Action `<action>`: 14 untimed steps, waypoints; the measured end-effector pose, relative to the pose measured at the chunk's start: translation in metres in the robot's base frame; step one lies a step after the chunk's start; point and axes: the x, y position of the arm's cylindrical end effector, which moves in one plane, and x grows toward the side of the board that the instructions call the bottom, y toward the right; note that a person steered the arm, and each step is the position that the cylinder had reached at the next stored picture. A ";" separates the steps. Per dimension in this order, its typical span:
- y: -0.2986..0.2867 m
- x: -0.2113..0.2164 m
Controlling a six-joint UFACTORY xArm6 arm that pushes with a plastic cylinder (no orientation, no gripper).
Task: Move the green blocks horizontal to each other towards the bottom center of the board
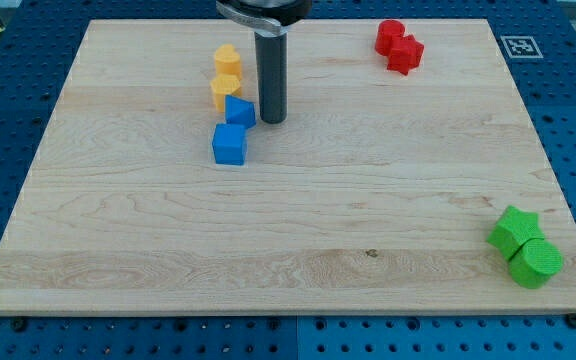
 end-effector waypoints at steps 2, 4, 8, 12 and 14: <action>-0.010 0.000; 0.037 0.000; 0.094 0.007; 0.371 0.117; 0.364 0.219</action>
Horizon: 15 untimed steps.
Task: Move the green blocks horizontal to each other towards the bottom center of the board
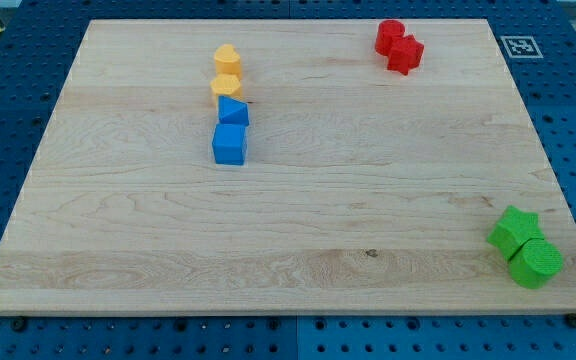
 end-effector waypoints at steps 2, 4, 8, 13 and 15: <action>-0.071 0.012; -0.079 0.013; -0.091 -0.007; -0.102 -0.032; -0.087 -0.007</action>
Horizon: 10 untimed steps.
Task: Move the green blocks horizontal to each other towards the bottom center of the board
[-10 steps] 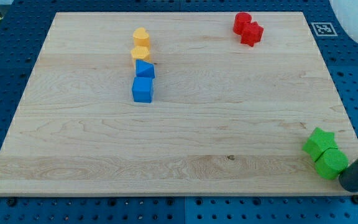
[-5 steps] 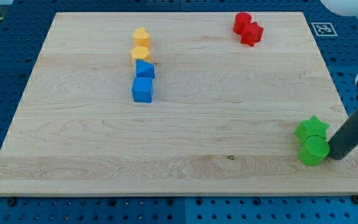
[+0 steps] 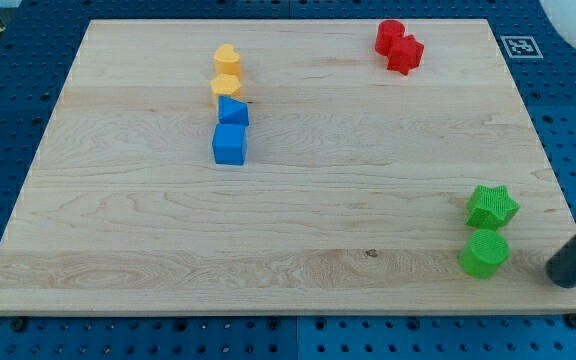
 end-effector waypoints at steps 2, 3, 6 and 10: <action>-0.053 -0.020; -0.063 -0.042; -0.160 -0.037; -0.035 -0.131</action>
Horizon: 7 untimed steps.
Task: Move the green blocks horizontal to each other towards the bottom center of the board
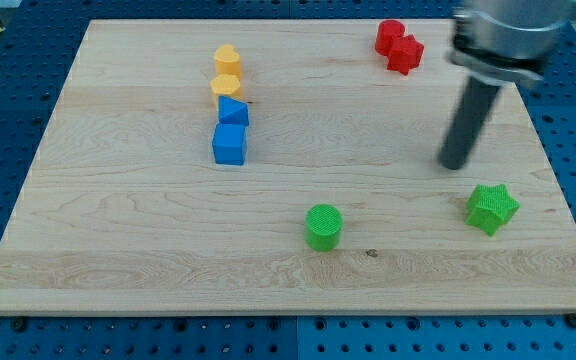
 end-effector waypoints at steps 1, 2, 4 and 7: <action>0.052 0.047; 0.045 0.056; -0.036 0.054; -0.114 0.054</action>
